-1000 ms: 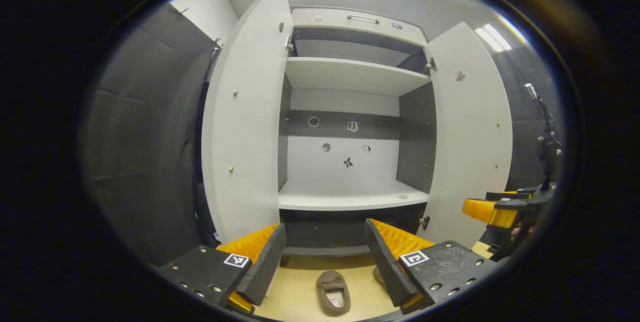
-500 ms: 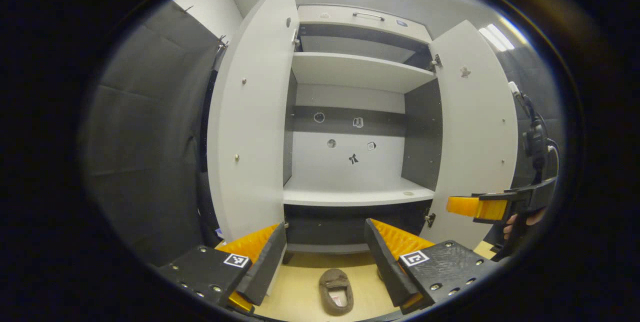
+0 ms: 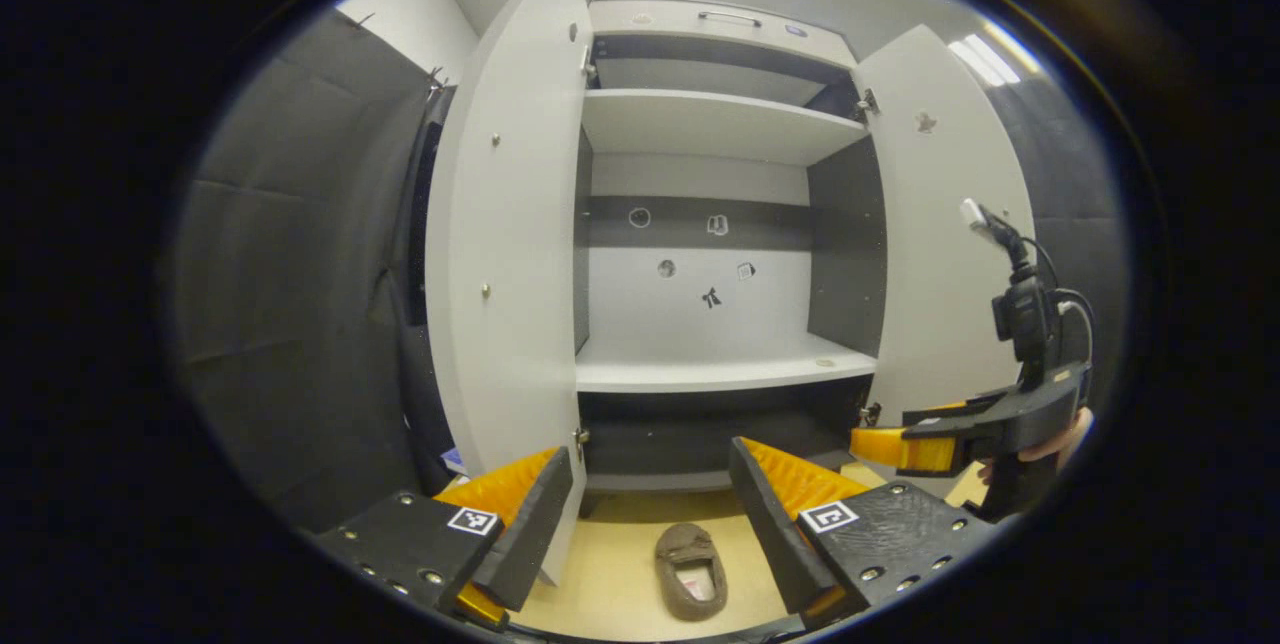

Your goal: Grab one shoe with the right hand and put it into the shoe cabinet, grab the other shoe with the left hand and put it into the shoe cabinet; then close the right door with the right hand and the left door with the left hand.

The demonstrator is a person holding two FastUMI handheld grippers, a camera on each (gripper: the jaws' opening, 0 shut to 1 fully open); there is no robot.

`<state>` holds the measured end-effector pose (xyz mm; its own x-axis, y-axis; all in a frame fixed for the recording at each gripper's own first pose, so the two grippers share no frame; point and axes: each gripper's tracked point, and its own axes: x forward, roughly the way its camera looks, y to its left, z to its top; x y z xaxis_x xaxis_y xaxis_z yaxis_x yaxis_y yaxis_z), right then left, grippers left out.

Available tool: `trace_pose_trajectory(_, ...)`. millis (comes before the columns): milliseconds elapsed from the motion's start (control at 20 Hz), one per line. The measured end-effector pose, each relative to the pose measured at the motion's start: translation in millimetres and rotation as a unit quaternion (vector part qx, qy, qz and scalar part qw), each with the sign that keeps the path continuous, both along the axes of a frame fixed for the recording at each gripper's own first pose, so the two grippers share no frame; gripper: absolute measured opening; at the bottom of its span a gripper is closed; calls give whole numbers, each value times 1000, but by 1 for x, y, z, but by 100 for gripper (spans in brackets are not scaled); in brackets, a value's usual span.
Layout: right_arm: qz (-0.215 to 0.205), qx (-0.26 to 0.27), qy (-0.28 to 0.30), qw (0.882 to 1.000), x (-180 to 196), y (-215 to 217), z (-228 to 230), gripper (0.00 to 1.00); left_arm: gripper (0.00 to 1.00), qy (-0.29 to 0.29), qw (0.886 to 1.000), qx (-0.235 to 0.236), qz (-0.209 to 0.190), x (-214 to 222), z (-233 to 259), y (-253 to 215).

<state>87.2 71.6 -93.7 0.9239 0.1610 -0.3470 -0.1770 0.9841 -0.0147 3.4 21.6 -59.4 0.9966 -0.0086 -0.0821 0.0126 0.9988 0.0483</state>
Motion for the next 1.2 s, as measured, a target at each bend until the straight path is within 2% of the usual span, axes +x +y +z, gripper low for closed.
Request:
trace_pose_trajectory(350, 6, -8, 126, 992, 5, 3, -93, 98, 93, 33, 999, 10, -6, -1, -29, -2)
trace_pose_trajectory(550, 3, -17, 169, 985, 8, -1, -143, 98, 93, 39, 999, 20, -7, 0, -39, 0)
trace_pose_trajectory(600, 1, -20, 182, 983, 10, -2, -157, 93, 93, 43, 999, 22, -9, 0, -42, 1)
trace_pose_trajectory(650, 0, -23, 189, 982, 13, -3, -166, 98, 93, 45, 999, 23, -10, -1, -45, 1)
trace_pose_trajectory(700, 2, -24, 190, 982, 17, -4, -172, 98, 93, 44, 999, 27, -7, -1, -46, 3)
trace_pose_trajectory(750, 0, -27, 192, 981, 21, -6, -180, 93, 93, 43, 999, 30, -4, 0, -48, 6)
trace_pose_trajectory(800, -2, -31, 197, 980, 24, -8, -192, 98, 93, 46, 998, 31, -5, 0, -51, 6)
trace_pose_trajectory(1050, -11, -109, 217, 970, 46, -25, -242, 98, 93, 59, 998, 31, -8, 2, -65, 5)
trace_pose_trajectory(1100, -15, -112, 222, 968, 49, -26, -252, 98, 85, 61, 998, 31, -8, 2, -67, 4)
trace_pose_trajectory(1200, -19, -117, 224, 967, 58, -24, -261, 98, 86, 64, 997, 31, -7, 3, -69, 3)
